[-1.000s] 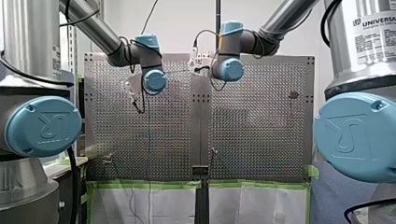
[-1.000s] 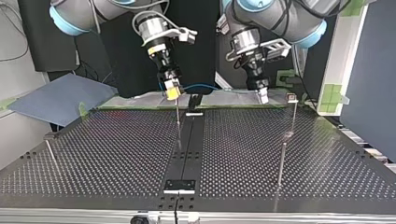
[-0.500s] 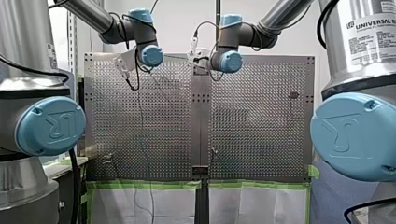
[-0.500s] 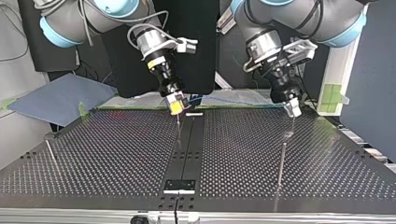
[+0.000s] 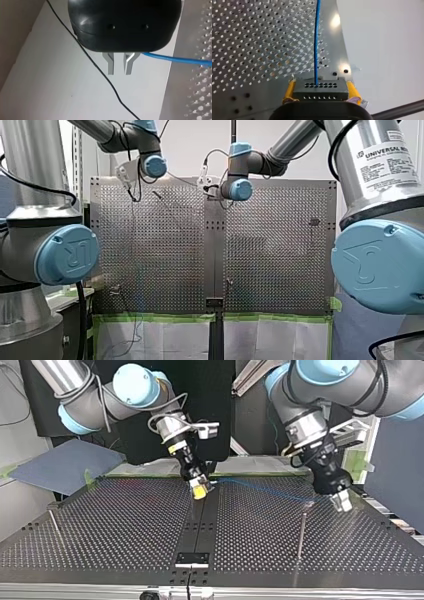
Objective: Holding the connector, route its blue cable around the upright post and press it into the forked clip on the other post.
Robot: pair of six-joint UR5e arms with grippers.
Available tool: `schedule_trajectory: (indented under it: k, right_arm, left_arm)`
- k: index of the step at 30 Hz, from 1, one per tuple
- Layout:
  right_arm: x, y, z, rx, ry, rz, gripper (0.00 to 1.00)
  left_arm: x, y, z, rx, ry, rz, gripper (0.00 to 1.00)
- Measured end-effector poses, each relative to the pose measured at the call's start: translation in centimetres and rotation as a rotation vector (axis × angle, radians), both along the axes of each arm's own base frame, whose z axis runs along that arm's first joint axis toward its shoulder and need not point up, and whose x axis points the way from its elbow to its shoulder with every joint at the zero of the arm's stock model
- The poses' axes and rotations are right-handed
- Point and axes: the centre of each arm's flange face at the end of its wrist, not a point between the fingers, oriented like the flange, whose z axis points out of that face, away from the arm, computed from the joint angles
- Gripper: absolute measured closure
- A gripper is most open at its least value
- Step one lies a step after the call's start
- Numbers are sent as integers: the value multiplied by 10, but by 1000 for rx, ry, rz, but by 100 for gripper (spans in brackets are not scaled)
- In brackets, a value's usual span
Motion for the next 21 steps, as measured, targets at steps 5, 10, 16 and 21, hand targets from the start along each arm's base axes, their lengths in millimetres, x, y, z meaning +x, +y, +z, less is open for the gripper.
schedule_trajectory:
  k: [5, 10, 16, 21]
  right_arm:
    - [6, -3, 18, -14, -6, 23, 100]
    - [11, -3, 35, -25, -11, 42, 100]
    - [16, -5, 59, -52, -30, 57, 100]
    - [19, -10, 81, -87, -56, 64, 100]
  left_arm:
    - [14, 13, 4, 35, 28, 7, 77]
    - [30, 24, -2, 76, 77, 16, 75]
    - [55, 39, -20, 111, 150, 19, 75]
    - [76, 56, -38, 125, 195, 39, 75]
